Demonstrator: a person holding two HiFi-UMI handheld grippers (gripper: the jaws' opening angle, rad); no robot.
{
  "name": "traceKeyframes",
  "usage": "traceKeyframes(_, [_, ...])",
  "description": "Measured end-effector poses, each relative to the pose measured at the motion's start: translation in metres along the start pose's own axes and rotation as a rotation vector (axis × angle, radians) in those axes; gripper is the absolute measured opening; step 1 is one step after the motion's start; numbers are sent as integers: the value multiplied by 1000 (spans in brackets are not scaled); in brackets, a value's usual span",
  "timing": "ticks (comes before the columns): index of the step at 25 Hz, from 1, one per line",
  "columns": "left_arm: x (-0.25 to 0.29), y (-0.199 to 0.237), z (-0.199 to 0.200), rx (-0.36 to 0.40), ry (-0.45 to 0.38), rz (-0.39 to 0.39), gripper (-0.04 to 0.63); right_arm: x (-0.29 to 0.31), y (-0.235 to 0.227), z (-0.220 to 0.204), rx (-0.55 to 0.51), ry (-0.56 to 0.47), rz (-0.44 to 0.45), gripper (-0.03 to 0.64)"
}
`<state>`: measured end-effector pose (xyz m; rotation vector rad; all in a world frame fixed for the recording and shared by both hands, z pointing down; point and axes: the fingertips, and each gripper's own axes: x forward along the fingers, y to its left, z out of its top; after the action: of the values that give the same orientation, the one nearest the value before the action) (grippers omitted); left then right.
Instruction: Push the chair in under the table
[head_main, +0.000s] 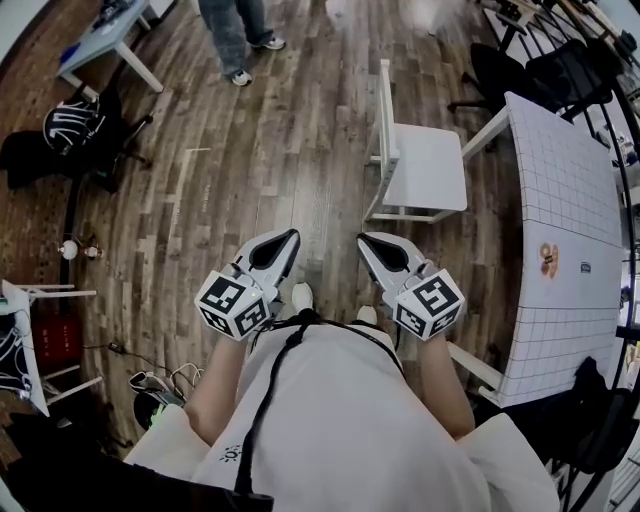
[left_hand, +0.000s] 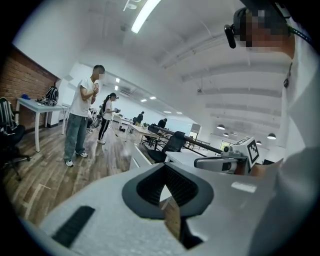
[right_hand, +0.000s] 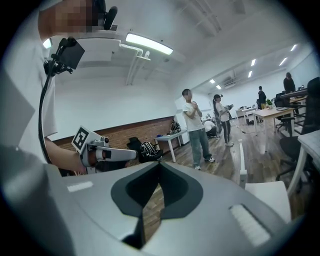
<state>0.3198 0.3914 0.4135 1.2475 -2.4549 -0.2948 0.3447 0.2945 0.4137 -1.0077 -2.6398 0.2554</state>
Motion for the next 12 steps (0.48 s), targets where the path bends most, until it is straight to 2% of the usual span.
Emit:
traceKeyframes(7, [-23, 61, 8, 8, 15, -31, 8, 53, 10, 14, 60, -58, -63, 6])
traceKeyframes(12, [-31, 92, 14, 12, 23, -46, 8, 83, 22, 18, 57, -62, -54, 6])
